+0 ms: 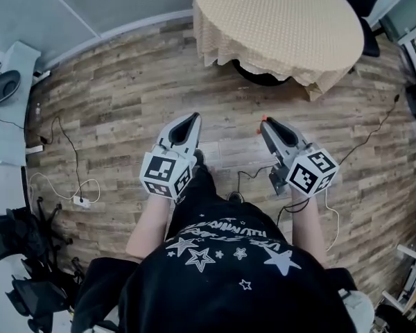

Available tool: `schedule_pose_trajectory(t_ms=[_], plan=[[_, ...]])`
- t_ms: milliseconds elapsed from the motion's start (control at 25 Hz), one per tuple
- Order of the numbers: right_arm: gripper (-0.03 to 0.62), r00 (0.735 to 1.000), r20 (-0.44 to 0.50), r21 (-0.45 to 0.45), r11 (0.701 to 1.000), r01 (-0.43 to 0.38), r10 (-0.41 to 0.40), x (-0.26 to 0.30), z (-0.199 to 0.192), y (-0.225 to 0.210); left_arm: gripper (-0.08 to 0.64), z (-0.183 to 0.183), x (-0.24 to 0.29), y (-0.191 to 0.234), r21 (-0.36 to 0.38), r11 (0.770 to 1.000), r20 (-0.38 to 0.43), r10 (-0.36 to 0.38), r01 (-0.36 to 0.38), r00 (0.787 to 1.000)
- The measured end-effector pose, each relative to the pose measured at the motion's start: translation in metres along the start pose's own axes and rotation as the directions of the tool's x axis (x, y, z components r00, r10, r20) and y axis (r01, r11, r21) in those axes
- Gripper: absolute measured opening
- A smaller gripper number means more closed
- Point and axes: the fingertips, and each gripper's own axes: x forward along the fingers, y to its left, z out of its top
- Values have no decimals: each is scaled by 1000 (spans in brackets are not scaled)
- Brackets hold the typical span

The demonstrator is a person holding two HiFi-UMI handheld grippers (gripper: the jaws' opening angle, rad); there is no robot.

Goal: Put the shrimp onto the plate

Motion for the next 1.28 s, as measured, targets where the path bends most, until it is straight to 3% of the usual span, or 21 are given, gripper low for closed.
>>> schedule_pose_trajectory(t_ms=[560,1080,1280], plan=[[61,1000,10,2,1000,28,-28,131,61,-7,8,47,38,146,-1,999,26,47,-47,999],[61,993,28,27,993,117,-118,206,77,-15,8,61,77,218,10,997,21,-71,71,997],[61,984,39,32,985,171,-173,206,86,-32,8,62,92,235,21,995,10,-95,95,995]])
